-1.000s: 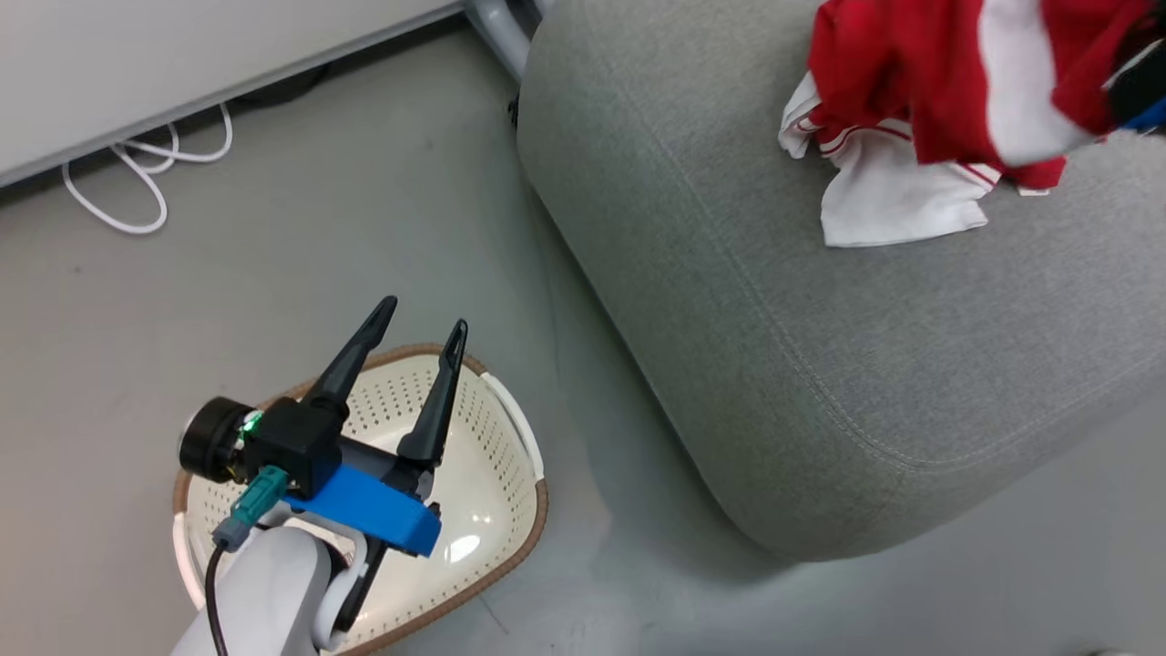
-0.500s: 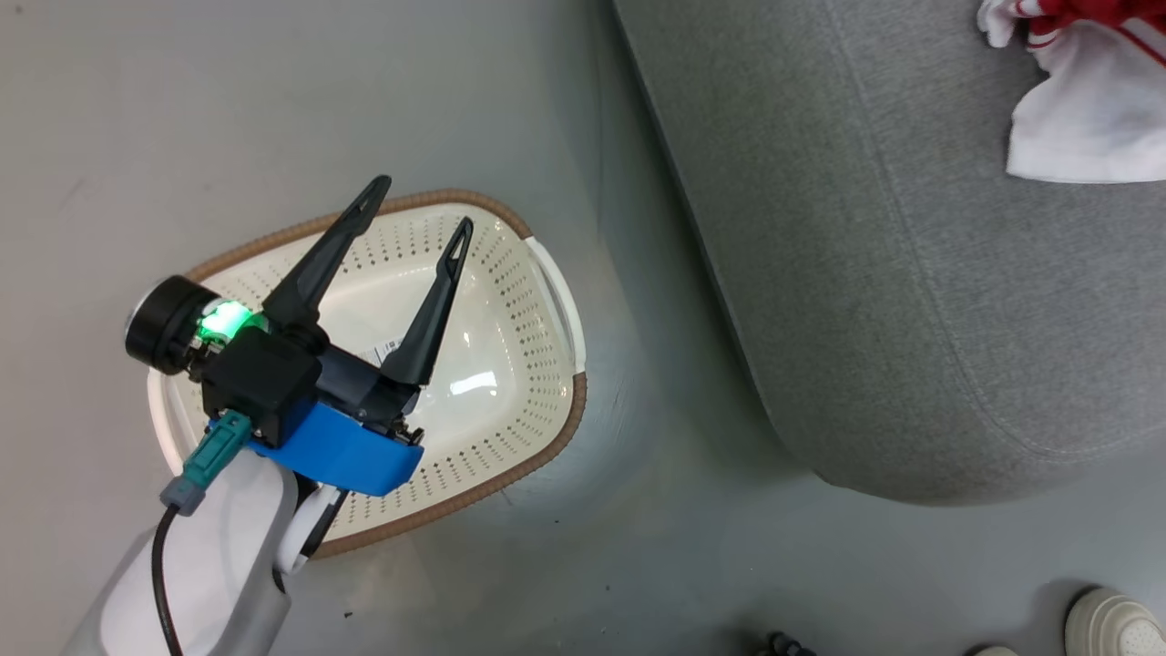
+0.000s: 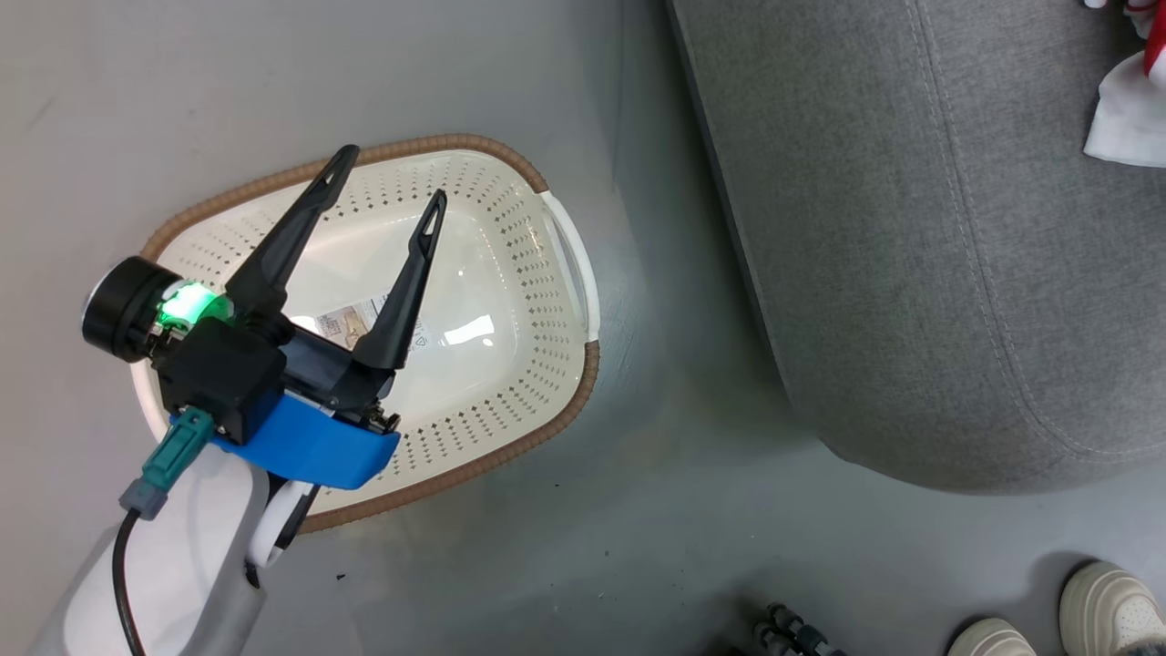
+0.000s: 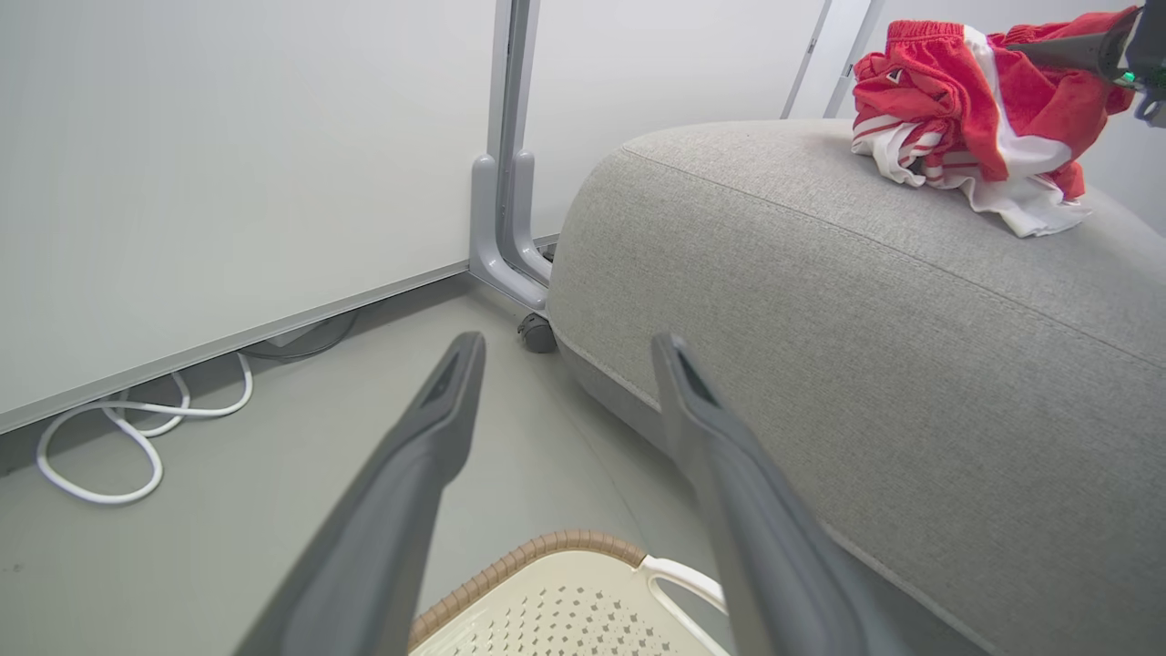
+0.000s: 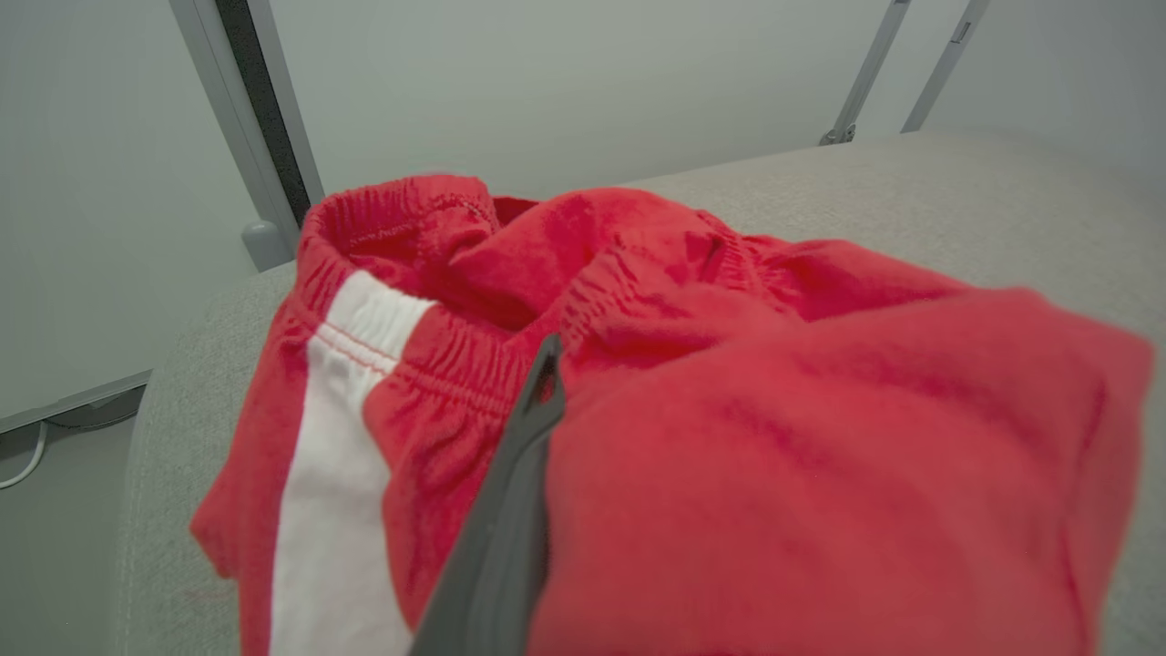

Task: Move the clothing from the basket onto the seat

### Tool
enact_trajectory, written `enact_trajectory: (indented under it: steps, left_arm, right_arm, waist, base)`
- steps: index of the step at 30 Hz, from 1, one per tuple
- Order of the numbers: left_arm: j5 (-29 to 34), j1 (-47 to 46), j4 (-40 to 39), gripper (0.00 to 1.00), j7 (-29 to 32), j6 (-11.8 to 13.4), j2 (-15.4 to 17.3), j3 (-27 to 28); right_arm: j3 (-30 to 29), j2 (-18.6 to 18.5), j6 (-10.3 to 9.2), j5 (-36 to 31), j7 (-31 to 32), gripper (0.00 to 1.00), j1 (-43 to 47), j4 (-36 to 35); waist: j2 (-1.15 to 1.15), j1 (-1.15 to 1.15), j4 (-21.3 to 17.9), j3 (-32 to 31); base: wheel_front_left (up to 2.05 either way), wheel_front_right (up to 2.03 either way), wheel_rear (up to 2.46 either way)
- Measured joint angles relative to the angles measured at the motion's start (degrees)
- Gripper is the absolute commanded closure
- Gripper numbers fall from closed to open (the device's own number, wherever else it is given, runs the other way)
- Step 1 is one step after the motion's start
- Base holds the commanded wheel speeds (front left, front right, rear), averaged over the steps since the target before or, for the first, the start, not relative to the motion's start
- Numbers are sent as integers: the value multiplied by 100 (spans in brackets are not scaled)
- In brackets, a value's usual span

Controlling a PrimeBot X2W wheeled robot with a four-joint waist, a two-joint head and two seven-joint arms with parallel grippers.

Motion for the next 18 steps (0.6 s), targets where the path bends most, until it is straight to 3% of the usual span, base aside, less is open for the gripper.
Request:
enact_trajectory:
  steps: [6, 7, 8, 9, 10, 11, 18]
  left_arm:
    - [-12, 19, -52, 0, -1, 44, 27, 23]
    - [-13, 19, -54, 0, -2, 51, 35, 24]
    - [-20, 19, -54, 0, -2, 52, 38, 23]
    - [-20, 20, -53, 0, -2, 53, 42, 22]
    - [-22, 20, -53, 0, -2, 65, 44, 22]
    - [-36, 20, -54, 0, -2, 65, 46, 20]
    - [-60, 24, -54, 0, -3, 75, 48, -4]
  right_arm:
    - [285, -62, 0, 83, -133, 100, -69, 327]
    - [337, -71, 0, 83, -156, 84, -88, 381]
    - [378, -73, 0, 85, -188, 51, -101, 428]
    - [424, -73, 0, 85, -220, 51, -105, 467]
    - [466, -74, 0, 85, -259, 5, -109, 503]
    - [495, -74, 0, 85, -283, 0, -115, 543]
    - [628, -96, 0, 107, -383, 0, -209, 742]
  waist:
    - [0, 0, -72, -24]
    - [0, 0, -85, -28]
    - [0, 0, -94, -36]
    - [0, 0, -102, -44]
    - [0, -1, -107, -52]
    - [0, 0, -111, -61]
    - [0, 0, -102, -119]
  base:
    - [0, 0, 0]
    - [0, 0, 0]
    - [0, 0, 0]
    - [0, 0, 0]
    - [0, 0, 0]
    - [0, 0, 0]
    - [0, 0, 0]
